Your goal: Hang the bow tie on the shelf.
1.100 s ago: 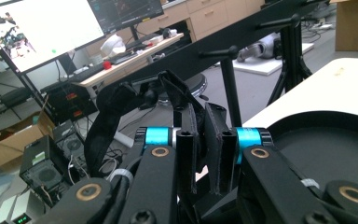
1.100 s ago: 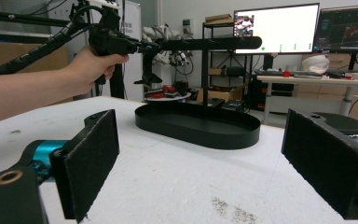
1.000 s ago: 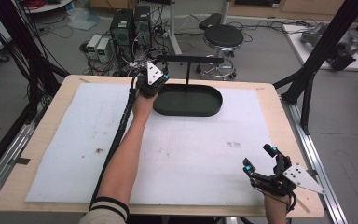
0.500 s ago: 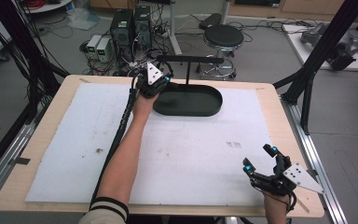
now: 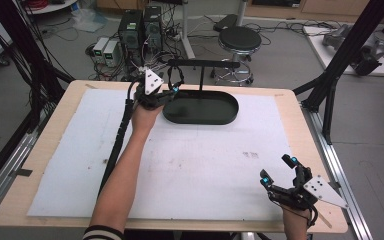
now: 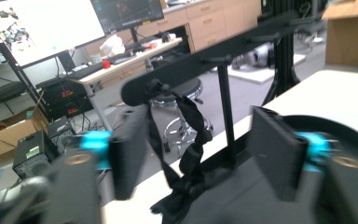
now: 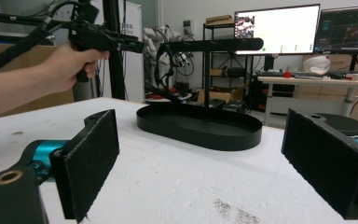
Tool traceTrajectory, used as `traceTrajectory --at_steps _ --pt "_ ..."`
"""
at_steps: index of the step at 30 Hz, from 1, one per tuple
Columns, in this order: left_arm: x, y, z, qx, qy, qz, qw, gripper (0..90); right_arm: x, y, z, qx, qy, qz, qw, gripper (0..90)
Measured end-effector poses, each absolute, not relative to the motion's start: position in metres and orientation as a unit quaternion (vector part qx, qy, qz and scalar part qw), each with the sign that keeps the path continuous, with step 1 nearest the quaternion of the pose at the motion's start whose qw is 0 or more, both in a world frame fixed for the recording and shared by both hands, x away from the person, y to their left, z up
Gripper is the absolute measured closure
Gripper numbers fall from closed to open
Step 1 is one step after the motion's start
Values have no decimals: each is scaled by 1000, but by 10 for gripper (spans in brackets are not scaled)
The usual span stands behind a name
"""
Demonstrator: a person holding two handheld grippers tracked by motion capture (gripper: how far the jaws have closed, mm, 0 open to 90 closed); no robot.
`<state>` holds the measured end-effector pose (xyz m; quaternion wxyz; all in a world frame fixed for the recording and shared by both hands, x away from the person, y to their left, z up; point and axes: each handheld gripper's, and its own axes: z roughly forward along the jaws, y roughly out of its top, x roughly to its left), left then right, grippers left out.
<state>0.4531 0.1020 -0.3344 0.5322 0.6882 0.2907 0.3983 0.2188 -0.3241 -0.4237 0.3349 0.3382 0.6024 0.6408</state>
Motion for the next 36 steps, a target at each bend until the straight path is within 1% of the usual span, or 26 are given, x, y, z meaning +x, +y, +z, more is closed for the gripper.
traceTrajectory --at_steps 3,6,8,15,21,24,28,32,36 --pt "440 110 -326 680 299 391 543 148 219 -322 -423 336 604 641 334 102" --pt "425 121 -317 671 303 383 557 58 219 -321 -422 334 605 642 332 102" --pt "415 129 -312 668 305 378 565 20 219 -321 -422 335 604 642 332 102" --pt "377 161 -298 658 301 370 583 17 217 -323 -419 338 597 647 332 102" --pt "332 206 -295 633 309 385 596 17 216 -322 -417 341 595 646 335 102" --pt "314 230 -300 625 322 386 597 17 216 -323 -417 341 595 644 339 101" --pt "292 258 -308 622 338 407 577 17 216 -322 -417 341 596 642 341 101" --pt "268 275 -321 615 347 436 557 17 216 -322 -417 341 597 639 346 101" --pt "245 288 -340 599 354 448 562 17 216 -325 -417 345 593 638 351 101"
